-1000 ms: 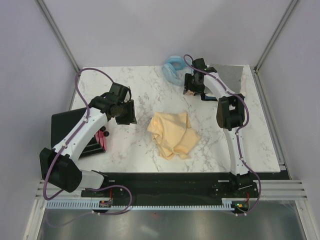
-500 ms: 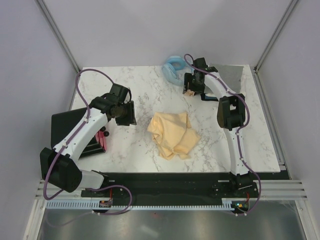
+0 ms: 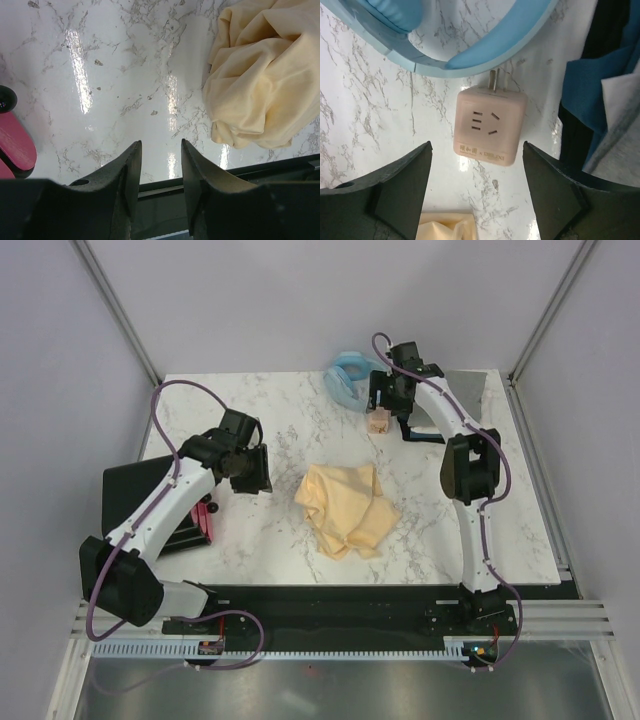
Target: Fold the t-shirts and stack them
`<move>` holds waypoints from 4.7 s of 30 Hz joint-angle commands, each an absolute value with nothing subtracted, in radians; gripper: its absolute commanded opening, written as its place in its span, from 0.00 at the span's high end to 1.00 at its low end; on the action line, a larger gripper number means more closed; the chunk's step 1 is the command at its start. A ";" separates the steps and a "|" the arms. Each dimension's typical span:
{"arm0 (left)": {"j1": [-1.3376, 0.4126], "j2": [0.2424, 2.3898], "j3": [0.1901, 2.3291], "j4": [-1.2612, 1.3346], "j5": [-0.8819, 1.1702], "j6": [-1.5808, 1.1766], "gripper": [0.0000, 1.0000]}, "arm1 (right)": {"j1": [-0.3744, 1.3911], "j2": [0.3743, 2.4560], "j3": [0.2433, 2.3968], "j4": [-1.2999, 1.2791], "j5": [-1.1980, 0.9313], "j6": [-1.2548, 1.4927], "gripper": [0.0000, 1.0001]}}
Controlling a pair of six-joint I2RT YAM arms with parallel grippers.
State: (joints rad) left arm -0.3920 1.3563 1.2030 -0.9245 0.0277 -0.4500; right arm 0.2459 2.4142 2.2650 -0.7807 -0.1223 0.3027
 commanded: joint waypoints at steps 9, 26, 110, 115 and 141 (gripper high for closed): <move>-0.376 1.394 1.363 -0.884 -0.165 -0.558 0.52 | 0.262 1.742 1.630 -0.594 0.028 0.415 0.19; -0.408 1.600 1.427 -0.681 0.084 -0.647 0.48 | 0.456 1.322 1.052 -0.597 0.022 0.460 0.16; -0.739 1.404 1.531 -0.724 0.152 -0.440 0.98 | 0.428 1.362 0.913 -0.503 0.032 0.547 0.19; -0.804 1.252 1.589 -0.723 0.189 -0.443 0.98 | 0.333 1.356 0.913 -0.480 0.003 0.594 0.20; -0.816 1.520 1.646 -0.775 0.303 -0.430 0.98 | 0.302 1.115 0.828 -0.502 -0.035 0.554 0.20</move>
State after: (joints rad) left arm -0.8082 1.3918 1.6077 -0.7959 0.1661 -0.4698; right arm 0.3046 1.1526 0.8501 -0.4751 -0.0708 0.5541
